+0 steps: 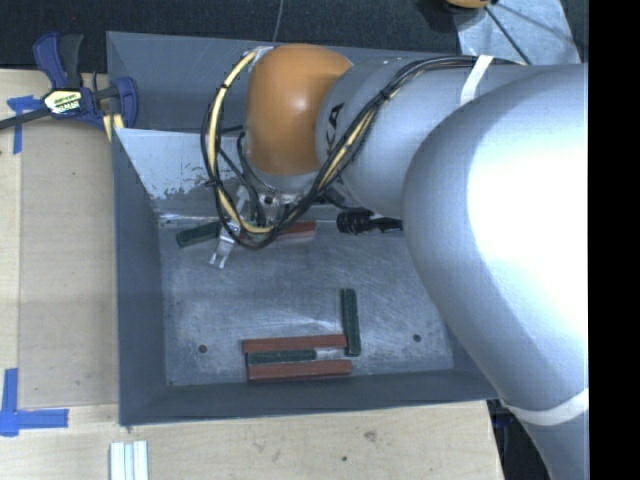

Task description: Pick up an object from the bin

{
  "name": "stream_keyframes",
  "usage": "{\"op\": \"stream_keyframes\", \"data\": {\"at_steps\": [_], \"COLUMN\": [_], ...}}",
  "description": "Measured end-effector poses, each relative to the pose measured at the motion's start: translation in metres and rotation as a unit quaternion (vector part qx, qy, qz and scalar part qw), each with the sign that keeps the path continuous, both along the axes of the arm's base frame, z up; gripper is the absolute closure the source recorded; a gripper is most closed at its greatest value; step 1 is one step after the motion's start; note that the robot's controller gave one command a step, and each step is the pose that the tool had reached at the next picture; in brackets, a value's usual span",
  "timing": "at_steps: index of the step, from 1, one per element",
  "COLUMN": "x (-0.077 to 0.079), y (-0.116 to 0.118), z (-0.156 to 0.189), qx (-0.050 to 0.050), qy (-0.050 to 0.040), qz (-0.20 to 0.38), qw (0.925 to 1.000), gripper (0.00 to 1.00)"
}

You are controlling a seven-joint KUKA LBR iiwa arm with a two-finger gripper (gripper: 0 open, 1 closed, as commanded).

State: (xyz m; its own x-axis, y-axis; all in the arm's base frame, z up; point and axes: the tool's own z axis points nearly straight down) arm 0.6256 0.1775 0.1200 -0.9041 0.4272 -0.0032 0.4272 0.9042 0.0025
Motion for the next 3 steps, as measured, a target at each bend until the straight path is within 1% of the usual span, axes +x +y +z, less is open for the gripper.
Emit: {"op": "stream_keyframes", "data": {"at_steps": [1, 2, 3], "x": [-0.002, 0.006, 0.006], "y": [-0.013, -0.024, -0.024], "z": [-0.038, -0.043, -0.043], "qx": [-0.001, 0.003, 0.003], "qy": [0.0023, -0.0064, -0.0064], "qz": [0.103, 0.024, 0.024], "qw": [0.9947, 0.9997, 0.9997], "gripper": [0.00, 1.00, 1.00]}}
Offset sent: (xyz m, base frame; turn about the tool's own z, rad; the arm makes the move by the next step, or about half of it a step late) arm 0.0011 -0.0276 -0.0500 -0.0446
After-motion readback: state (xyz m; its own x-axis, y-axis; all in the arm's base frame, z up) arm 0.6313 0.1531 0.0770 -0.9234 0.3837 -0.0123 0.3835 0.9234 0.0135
